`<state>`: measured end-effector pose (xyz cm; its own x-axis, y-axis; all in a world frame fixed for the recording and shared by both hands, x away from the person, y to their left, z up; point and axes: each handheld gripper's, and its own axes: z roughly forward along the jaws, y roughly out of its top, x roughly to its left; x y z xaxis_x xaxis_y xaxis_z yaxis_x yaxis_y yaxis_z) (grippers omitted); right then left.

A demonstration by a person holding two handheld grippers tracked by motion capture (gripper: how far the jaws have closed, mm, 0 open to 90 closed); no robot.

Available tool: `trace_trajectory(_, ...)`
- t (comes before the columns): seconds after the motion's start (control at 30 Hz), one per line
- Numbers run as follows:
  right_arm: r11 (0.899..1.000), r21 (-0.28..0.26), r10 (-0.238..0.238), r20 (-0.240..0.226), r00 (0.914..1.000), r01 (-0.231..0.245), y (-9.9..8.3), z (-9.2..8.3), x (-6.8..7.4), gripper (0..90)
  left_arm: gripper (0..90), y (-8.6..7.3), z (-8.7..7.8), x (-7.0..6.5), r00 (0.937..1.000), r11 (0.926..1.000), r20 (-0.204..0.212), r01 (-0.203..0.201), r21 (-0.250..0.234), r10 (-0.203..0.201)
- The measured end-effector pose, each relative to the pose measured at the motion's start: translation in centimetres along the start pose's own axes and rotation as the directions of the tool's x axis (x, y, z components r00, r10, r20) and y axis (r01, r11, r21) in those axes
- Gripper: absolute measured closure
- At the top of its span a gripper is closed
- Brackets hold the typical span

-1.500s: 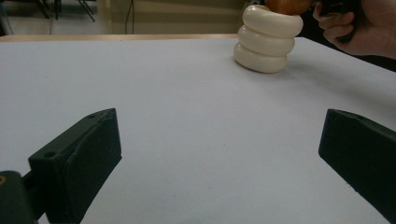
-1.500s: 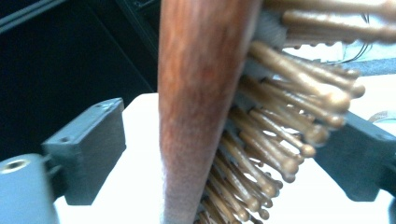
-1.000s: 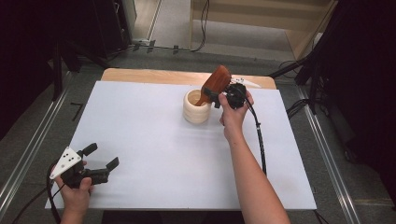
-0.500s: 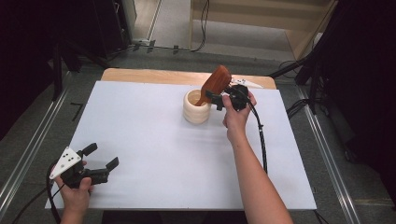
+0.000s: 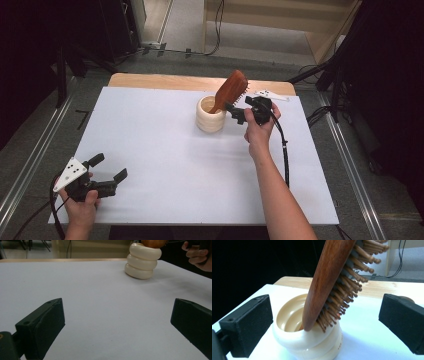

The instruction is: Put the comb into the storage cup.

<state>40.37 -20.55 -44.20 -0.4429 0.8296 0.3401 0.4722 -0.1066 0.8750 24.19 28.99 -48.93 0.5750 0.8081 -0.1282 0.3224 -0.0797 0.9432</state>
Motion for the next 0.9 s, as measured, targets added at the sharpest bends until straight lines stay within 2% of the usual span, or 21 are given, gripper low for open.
trace_trajectory(0.1, 1.0, 0.003, -0.023, 0.009, 0.9997, 0.023, -0.3, -0.4, 0.1, 0.0, 0.0, 0.0, 0.0, 0.0, 1.0, 1.0, 0.0, 0.0, 0.0, 0.0)
trace_trajectory(0.3, 1.0, -0.014, -0.028, 0.014, 0.9995, 0.028, -1.1, -1.2, 0.2, 0.0, 0.0, 0.0, 0.0, 0.0, 1.0, 1.0, 0.001, 0.001, -0.002, -0.001)
trace_trajectory(0.63, 0.996, -0.016, -0.082, 0.029, 0.9962, 0.082, -2.3, -2.6, 0.5, 0.0, 0.0, 0.0, 0.0, 0.0, 1.0, 1.0, 0.001, 0.0, 0.001, 0.0)
trace_trajectory(0.9, 0.995, 0.007, -0.097, 0.041, 0.9945, 0.096, -3.5, -3.5, 0.5, 0.0, 0.0, 0.0, 0.0, -0.1, 1.0, 1.0, -0.001, -0.004, 0.003, 0.004)
